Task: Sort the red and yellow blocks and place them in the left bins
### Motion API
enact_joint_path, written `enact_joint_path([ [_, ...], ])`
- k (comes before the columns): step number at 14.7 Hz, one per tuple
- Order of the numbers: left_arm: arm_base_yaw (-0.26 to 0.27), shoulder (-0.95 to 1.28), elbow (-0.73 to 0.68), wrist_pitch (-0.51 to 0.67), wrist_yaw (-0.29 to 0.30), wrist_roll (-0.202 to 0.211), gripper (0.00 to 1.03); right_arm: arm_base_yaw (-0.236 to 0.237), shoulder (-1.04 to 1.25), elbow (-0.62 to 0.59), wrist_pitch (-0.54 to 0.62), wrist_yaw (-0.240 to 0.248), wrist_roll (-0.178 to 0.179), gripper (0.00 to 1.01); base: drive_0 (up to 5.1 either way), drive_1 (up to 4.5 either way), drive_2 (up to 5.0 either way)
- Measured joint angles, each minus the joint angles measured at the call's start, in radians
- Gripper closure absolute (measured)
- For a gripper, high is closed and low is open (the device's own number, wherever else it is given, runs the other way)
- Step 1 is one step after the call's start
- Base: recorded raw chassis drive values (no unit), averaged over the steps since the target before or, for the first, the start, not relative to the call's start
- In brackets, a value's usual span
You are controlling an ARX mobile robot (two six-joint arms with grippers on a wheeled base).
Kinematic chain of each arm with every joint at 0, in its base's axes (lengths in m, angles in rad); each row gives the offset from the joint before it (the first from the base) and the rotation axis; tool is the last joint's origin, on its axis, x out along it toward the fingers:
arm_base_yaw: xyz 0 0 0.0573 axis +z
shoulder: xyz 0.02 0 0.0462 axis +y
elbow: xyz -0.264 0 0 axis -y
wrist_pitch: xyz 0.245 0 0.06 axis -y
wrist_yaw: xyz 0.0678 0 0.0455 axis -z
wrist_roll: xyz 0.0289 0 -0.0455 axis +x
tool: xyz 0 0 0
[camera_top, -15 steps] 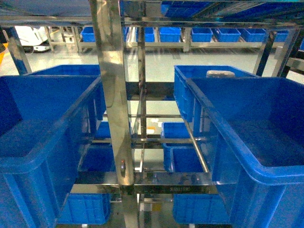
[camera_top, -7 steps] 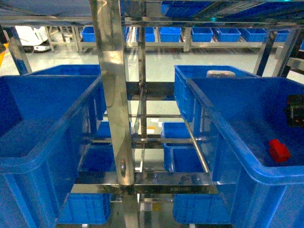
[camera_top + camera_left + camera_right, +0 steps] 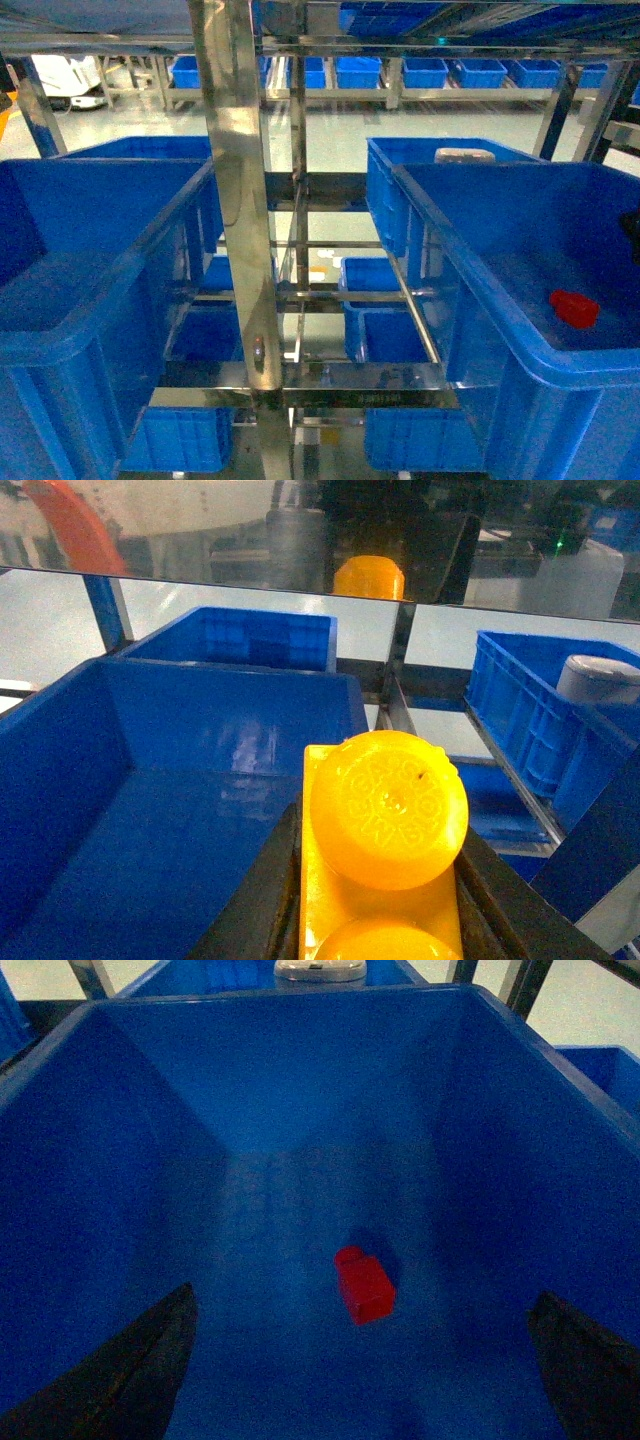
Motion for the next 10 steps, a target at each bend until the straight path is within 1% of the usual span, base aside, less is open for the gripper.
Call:
enact_joint_path([
  [1,0.000,0.000,0.000,0.000,0.000,0.000,0.75,-0.008,-0.045,-0.050,0.029,-0.003,0.018,0.03,0.0,0.00,0.0],
  [3,0.000,0.000,0.000,0.000,0.000,0.000,0.75,-0.027,-0.182,-0.159,0.064,-0.015,0.042,0.03,0.0,0.00,0.0],
  [4,0.000,0.000,0.000,0.000,0.000,0.000,0.75,-0.034,-0.271,-0.222,0.064,-0.023,0.045,0.03,0.0,0.00,0.0],
  [6,0.000,0.000,0.000,0.000,0.000,0.000,0.75,-0.051,-0.472,-0.350,0.000,-0.047,0.049,0.03,0.0,0.00,0.0],
  [7,0.000,0.000,0.000,0.000,0.000,0.000,0.75,-0.051,-0.580,-0.408,-0.043,-0.063,0.054,0.03,0.0,0.00,0.0],
  [8,0.000,0.000,0.000,0.000,0.000,0.000,0.75,-0.043,-0.671,-0.451,-0.081,-0.061,0.055,0.03,0.0,0.00,0.0],
  [9,0.000,0.000,0.000,0.000,0.000,0.000,0.75,-0.027,-0.772,-0.492,-0.131,-0.060,0.074,0.03,0.0,0.00,0.0],
  [10,0.000,0.000,0.000,0.000,0.000,0.000,0.75,0.004,-0.895,-0.540,-0.178,-0.018,0.075,0.03,0.0,0.00,0.0],
])
